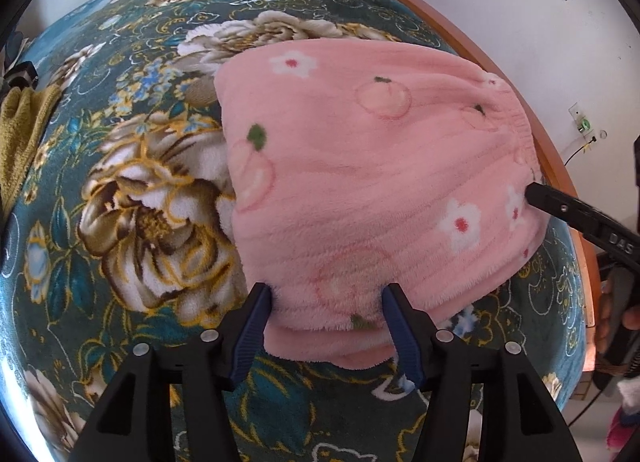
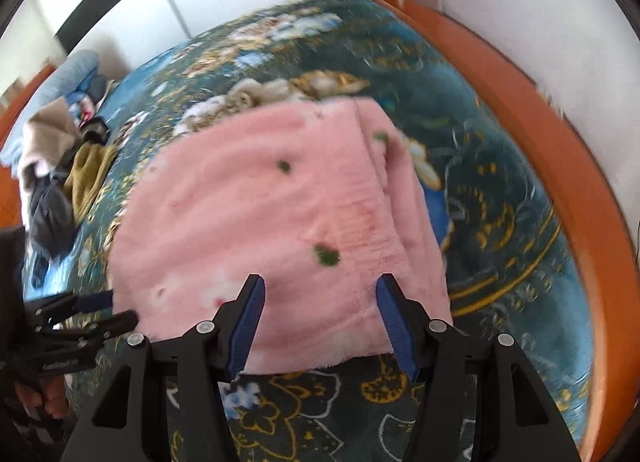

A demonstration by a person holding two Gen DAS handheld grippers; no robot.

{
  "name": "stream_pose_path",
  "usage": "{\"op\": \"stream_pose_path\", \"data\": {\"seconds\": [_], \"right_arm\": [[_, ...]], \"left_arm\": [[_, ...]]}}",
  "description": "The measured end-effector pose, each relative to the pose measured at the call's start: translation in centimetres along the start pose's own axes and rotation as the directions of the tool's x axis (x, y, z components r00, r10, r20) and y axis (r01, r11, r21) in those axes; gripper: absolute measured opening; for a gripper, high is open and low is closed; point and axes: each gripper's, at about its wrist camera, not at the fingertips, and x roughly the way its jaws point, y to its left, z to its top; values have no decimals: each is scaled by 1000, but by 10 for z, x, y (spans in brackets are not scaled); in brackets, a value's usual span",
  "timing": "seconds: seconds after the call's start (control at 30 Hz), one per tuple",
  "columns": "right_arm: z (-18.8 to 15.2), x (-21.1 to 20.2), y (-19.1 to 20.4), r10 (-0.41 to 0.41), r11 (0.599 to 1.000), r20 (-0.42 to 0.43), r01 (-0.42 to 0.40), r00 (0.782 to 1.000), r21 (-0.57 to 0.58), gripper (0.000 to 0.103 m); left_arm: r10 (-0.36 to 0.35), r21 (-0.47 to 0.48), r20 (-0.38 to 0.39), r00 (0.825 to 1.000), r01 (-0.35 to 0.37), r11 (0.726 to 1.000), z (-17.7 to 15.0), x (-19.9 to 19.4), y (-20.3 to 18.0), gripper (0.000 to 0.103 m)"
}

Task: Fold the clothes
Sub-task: 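Lower the folded pants onto the bed and open both grippers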

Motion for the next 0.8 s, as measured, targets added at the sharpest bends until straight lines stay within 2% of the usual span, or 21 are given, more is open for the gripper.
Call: {"op": "stream_pose_path", "data": {"seconds": [0.13,0.27,0.4,0.5,0.53,0.57,0.6,0.7,0.73,0.8], "right_arm": [[1,2,-5,9,1000,2,-9,1000,28,60],[-1,-19,5,3,1000,48,-4,999,15,60],[-20,-42,12,-4,1000,91,4,996,1,60],[-38,-39,7,-32,999,75,28,997,46,61],[-45,-37,5,-42,997,67,37,997,66,63],[-51,-32,2,-50,995,50,46,998,86,71],[-57,-27,-2,-58,993,30,55,998,105,74],[-73,-11,-5,-68,990,-16,69,998,120,75],[-75,-6,-5,-86,990,-25,88,996,111,77],[-78,0,-6,-106,990,-28,108,994,91,89]], "left_arm": [[-8,-10,15,1000,8,1000,-4,-4,1,63],[-46,-54,55,997,49,997,-14,-15,7,65],[-65,-59,100,993,71,996,-31,-24,9,72],[-58,-47,116,992,64,997,-41,-24,7,77],[-53,-46,119,991,59,997,-43,-24,6,79],[-47,-46,123,991,53,998,-46,-23,5,81],[-42,-45,126,991,48,998,-48,-23,5,86],[-6,-57,132,991,14,998,-58,-21,-4,103],[12,-52,134,991,-5,999,-61,-19,-7,103],[37,-21,130,991,-35,999,-65,-14,-17,103]]}}
